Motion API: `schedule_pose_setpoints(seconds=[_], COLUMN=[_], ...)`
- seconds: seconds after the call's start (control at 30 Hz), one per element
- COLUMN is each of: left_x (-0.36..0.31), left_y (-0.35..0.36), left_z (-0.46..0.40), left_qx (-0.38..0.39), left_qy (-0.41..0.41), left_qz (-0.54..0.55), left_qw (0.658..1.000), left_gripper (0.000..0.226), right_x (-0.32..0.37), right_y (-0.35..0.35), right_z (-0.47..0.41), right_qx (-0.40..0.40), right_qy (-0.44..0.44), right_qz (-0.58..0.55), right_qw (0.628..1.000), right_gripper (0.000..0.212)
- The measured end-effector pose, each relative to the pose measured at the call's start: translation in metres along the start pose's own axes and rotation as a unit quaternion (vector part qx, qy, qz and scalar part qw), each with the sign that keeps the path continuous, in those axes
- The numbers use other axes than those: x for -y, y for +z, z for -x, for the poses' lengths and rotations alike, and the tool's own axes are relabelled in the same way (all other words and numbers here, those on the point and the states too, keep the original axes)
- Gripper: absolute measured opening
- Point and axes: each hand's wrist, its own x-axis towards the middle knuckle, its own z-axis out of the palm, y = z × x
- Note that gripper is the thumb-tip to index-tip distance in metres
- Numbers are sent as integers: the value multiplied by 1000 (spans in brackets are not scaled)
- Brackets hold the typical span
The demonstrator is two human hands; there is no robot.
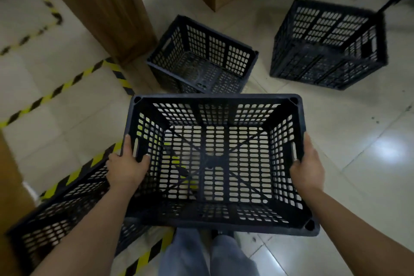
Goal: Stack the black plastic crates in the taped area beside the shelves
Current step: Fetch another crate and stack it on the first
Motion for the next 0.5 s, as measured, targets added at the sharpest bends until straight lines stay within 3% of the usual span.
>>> schedule_pose_setpoints(seconds=[0.2, 0.5], left_x=[62, 191], left_y=[-34, -62], left_z=[35, 79], left_qx=[-25, -55], left_qy=[-63, -162], left_qz=[27, 110], left_qw=[997, 979], left_gripper=[85, 82], right_x=[62, 156], right_y=[-14, 35], right_z=[12, 62], right_qx=[27, 74], right_qy=[-92, -223], right_qz=[36, 49], right_qw=[995, 971], right_gripper=[78, 82])
